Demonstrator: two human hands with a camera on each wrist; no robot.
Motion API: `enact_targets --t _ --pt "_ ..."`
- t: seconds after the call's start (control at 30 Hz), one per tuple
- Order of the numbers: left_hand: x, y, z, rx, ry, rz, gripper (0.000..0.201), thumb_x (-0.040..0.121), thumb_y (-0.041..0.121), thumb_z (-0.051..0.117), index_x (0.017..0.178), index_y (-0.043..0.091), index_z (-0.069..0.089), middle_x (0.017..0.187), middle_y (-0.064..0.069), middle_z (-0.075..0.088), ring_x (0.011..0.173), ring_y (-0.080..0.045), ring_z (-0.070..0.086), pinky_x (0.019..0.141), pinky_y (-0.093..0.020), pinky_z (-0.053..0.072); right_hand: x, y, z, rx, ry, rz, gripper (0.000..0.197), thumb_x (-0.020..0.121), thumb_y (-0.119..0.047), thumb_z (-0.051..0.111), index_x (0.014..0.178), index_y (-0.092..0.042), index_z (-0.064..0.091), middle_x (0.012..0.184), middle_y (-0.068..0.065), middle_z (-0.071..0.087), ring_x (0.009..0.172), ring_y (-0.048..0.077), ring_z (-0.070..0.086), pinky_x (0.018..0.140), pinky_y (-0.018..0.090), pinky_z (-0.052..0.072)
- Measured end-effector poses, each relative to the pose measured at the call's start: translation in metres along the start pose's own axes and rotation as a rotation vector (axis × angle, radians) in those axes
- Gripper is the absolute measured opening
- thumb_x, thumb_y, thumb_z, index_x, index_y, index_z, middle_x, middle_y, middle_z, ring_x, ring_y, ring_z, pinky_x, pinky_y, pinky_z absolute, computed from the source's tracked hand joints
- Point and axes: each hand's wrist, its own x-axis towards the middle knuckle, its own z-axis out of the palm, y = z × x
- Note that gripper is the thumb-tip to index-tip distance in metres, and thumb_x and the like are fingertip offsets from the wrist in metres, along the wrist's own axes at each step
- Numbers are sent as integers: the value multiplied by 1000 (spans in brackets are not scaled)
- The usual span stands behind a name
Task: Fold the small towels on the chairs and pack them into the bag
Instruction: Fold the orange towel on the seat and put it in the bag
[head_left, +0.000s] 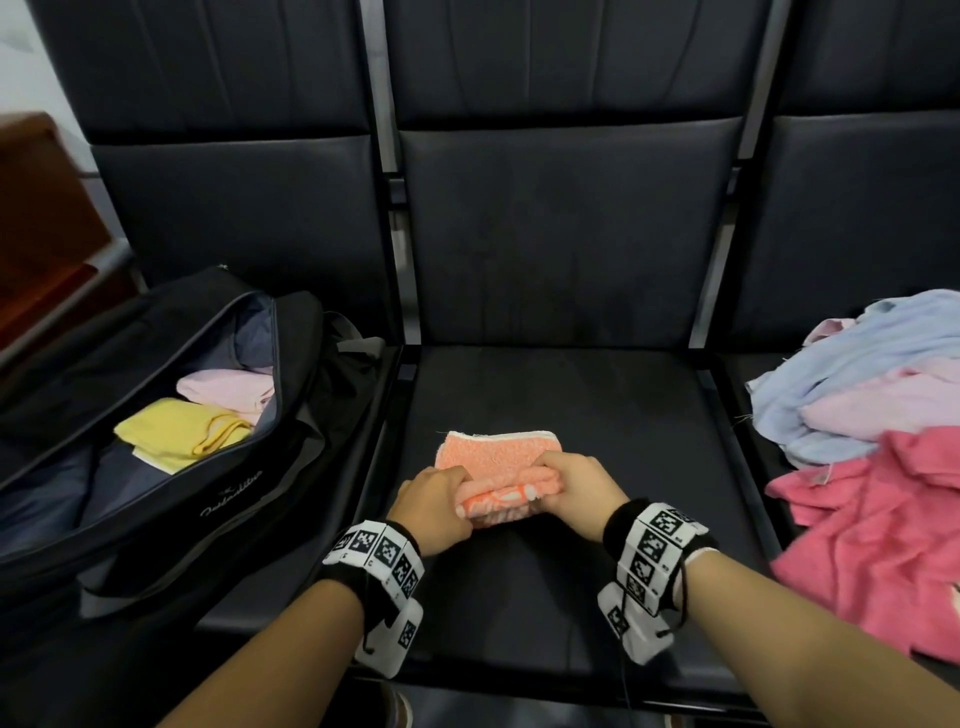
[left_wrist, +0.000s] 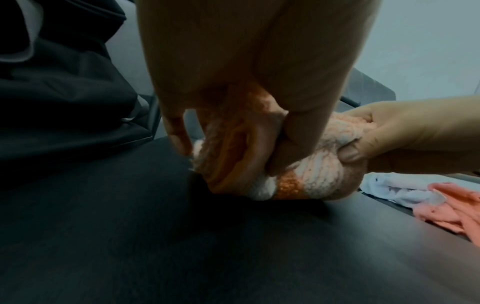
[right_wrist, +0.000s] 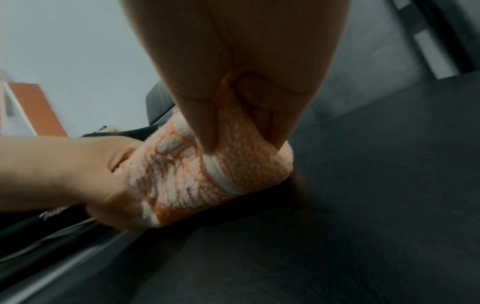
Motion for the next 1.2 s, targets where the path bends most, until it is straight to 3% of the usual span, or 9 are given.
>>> enact_targets --t 0.13,0.33,0.5,0.6,0.7,0.83,0.9,1.03,1.2 --pt "5 -8 -11 -347 19 -45 28 63 22 75 89 25 65 85 7 71 78 -8 67 65 -23 54 6 7 -6 90 76 25 23 78 -22 72 95 -33 60 92 -10 67 90 10 62 73 21 45" --pt "21 -13 -3 -615 112 -149 17 82 18 70 98 13 68 94 -5 74 89 -22 71 82 -42 57 18 21 -10 169 192 209 21 82 -34 74 96 -27 60 91 -11 65 88 11 62 68 21 43" --pt "35 -15 15 -485 234 -253 17 86 32 70 94 17 69 95 -1 64 88 -19 63 75 -28 47 28 36 -6 80 144 369 54 82 -42 74 125 -15 57 116 2 64 108 21 60 85 26 44" --pt "39 -15 21 -454 223 -280 11 85 32 69 90 23 66 90 3 64 85 -17 62 71 -24 43 33 40 -5 95 75 413 56 81 -44 75 124 -11 60 118 6 67 108 23 63 84 27 46" --pt "39 -17 21 -448 203 -307 12 85 29 68 80 24 59 80 7 63 78 -14 60 66 -27 45 36 35 -6 207 36 405 39 78 -34 80 106 -9 69 106 7 72 95 21 69 82 30 55" --pt "27 -22 13 -564 140 -315 12 85 24 68 85 17 59 87 -2 67 81 -20 65 76 -39 57 32 12 -12 357 134 307 22 69 -20 87 80 -13 69 81 3 73 72 14 69 69 29 55" --pt "18 -23 4 -644 121 -294 19 84 20 68 100 17 59 100 -6 68 93 -24 68 80 -43 60 29 -15 -20 360 180 194 26 65 -17 89 80 -15 68 76 -1 70 72 14 66 68 31 54" --pt "-4 -18 -41 -673 184 -118 76 76 14 77 143 18 41 137 -4 50 122 -18 54 105 -36 46 25 -91 -35 219 147 -82 32 59 -15 86 82 -25 67 77 -6 66 72 8 60 68 27 50" --pt "-52 -19 -113 -814 124 179 99 62 19 82 147 28 33 136 2 54 121 -12 59 101 -36 52 22 -184 -34 120 46 -314 41 59 -15 85 94 -29 69 91 -1 70 85 15 67 76 36 58"
